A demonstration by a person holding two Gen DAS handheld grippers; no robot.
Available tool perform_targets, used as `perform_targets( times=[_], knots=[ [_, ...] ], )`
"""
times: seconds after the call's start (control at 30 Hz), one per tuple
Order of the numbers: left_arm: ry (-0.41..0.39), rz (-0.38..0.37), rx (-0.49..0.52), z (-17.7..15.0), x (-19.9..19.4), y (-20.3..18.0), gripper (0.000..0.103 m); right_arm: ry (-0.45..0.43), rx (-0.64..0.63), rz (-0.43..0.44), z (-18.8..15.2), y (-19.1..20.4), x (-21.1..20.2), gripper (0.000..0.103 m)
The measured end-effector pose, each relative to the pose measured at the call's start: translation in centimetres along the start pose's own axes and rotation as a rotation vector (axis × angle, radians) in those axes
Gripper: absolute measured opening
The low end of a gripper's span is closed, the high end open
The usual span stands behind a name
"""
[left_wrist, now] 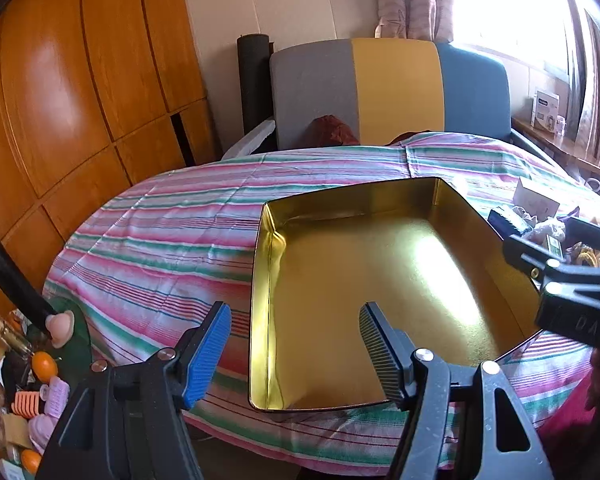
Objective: Organize objects
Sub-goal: 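Reach the left gripper toward the clear plastic bag on the cloth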
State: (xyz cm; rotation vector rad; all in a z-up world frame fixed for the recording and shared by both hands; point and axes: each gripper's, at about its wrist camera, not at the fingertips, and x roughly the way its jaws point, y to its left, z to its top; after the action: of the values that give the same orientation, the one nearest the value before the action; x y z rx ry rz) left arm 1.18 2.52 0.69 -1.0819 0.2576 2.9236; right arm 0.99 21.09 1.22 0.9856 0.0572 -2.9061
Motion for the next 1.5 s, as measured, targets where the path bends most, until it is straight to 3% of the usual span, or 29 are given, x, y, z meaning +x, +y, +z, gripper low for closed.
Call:
perform_targets(
  times=[0.33, 0.57, 0.77, 0.97, 1.07, 1.13, 1.33, 1.5],
  knots=[
    [-0.001, -0.003, 0.039, 0.2, 0.0, -1.0, 0.068, 0.002, 0.059, -0.057, 0.4, -4.7, -0.4, 0.103],
    [0.017, -0.003, 0.061, 0.5, 0.4, -2.1, 0.068, 0.003, 0.124, -0.127, 1.2, -10.4, -1.2, 0.103],
    [0.041, -0.112, 0.109, 1.5, 0.9, -3.2, 0.068, 0.013, 0.188, -0.224, 1.7, -17.6, -1.3, 0.103],
    [0.041, -0.186, 0.157, 4.6, 1.3, -4.9, 0.072, 0.064, 0.323, -0.288, 0.5, -26.4, 0.1, 0.103],
    [0.056, -0.219, 0.200, 7.1, 2.2, -6.8, 0.072, 0.079, 0.422, -0.274, -0.7, -29.0, 0.3, 0.103],
    [0.081, -0.276, 0.222, 8.8, 3.0, -8.2, 0.072, 0.086, 0.501, -0.216, -1.0, -30.2, 0.4, 0.103],
    [0.163, -0.409, 0.281, 14.1, 7.3, -13.6, 0.072, 0.063, 0.549, -0.146, -1.2, -30.1, -0.1, 0.103],
    [0.141, -0.395, 0.435, 16.6, 11.6, -18.9, 0.067, 0.050, 0.582, -0.112, -1.3, -30.5, -0.3, 0.103]
  ],
)
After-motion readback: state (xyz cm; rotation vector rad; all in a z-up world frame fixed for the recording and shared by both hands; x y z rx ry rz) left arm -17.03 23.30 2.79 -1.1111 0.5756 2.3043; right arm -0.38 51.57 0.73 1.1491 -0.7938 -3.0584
